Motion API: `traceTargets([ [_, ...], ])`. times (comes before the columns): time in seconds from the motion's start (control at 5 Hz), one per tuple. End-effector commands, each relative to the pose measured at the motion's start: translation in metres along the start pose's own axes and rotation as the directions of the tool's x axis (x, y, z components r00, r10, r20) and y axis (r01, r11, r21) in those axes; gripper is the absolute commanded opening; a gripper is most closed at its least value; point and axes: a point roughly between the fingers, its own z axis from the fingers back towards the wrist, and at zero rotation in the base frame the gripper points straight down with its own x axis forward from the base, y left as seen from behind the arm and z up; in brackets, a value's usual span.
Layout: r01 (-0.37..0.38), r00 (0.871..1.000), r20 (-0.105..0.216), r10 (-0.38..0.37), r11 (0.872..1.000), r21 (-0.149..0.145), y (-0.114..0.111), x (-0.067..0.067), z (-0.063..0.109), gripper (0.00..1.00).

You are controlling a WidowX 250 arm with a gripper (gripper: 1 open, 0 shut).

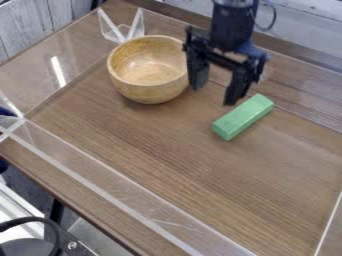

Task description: Put the green block in the brown bowl

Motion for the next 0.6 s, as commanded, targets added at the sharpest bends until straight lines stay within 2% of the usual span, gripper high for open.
traceTargets([
  [0.0, 0.059, 0.997, 0.050, -0.059, 0.998, 0.010, -0.005, 0.009, -0.006, 1.00],
  [0.4, 0.139, 0.989, 0.051, -0.139, 0.990, 0.014, -0.016, 0.026, -0.030, 1.00],
])
